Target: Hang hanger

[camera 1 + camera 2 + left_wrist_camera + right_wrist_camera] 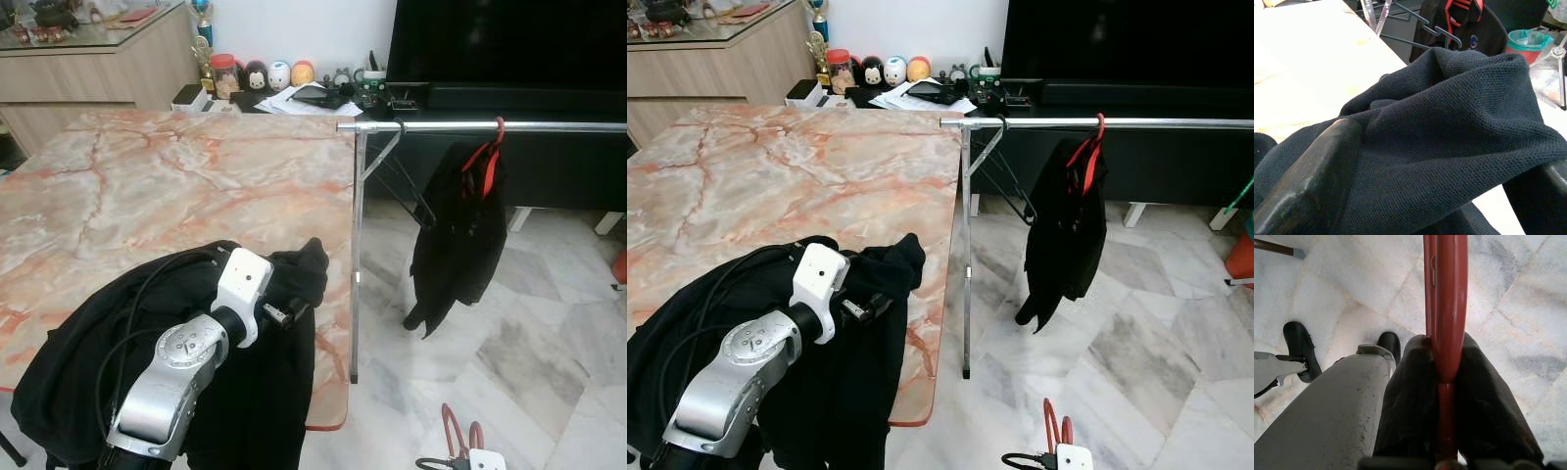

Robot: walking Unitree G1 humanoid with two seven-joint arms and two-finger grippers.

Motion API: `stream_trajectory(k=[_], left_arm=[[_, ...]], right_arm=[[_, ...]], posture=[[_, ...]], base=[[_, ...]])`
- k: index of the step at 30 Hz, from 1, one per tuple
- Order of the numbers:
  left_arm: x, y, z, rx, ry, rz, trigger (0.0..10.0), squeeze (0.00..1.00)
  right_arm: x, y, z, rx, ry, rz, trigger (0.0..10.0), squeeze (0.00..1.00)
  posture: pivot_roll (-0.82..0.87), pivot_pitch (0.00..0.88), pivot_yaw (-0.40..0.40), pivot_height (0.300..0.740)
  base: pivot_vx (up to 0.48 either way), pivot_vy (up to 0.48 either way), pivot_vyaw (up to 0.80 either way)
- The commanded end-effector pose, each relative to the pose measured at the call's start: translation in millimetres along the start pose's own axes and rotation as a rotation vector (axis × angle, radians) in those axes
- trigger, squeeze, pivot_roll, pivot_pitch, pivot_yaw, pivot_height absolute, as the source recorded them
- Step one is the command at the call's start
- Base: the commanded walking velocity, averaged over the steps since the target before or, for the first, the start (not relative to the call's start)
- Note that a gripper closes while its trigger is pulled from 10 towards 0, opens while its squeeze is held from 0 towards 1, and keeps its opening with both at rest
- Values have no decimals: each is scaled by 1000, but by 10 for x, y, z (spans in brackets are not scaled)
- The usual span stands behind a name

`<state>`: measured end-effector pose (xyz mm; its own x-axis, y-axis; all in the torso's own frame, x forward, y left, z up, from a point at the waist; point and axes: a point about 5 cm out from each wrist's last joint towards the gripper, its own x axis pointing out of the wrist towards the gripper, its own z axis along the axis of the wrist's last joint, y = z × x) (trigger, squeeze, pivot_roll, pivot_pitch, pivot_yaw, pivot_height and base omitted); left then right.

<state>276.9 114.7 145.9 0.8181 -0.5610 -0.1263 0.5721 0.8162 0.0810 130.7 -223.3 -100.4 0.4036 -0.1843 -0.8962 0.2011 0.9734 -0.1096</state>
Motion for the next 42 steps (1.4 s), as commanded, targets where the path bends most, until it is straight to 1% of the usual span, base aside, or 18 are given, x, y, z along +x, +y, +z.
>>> stream_trajectory(k=[1, 13, 38, 42], left_arm=[[-7, 29, 5, -1, -5, 9, 10000, 0], [-14, 33, 5, -2, -3, 9, 10000, 0], [-5, 25, 18, 6, -9, 5, 10000, 0], [7, 22, 4, 21, 2, 11, 10000, 0]], right_arm=[[0, -8, 2, 3, 2, -3, 10000, 0], [1, -6, 3, 2, 2, -2, 10000, 0], [0, 1, 1, 2, 2, 0, 10000, 0], [0, -2, 1, 1, 3, 0, 10000, 0]], posture=[[108, 0, 13, 740], [109, 0, 13, 740], [104, 0, 18, 740], [108, 0, 15, 740]], base=[[0, 0, 0], [0, 0, 0], [-293, 0, 0], [0, 0, 0]])
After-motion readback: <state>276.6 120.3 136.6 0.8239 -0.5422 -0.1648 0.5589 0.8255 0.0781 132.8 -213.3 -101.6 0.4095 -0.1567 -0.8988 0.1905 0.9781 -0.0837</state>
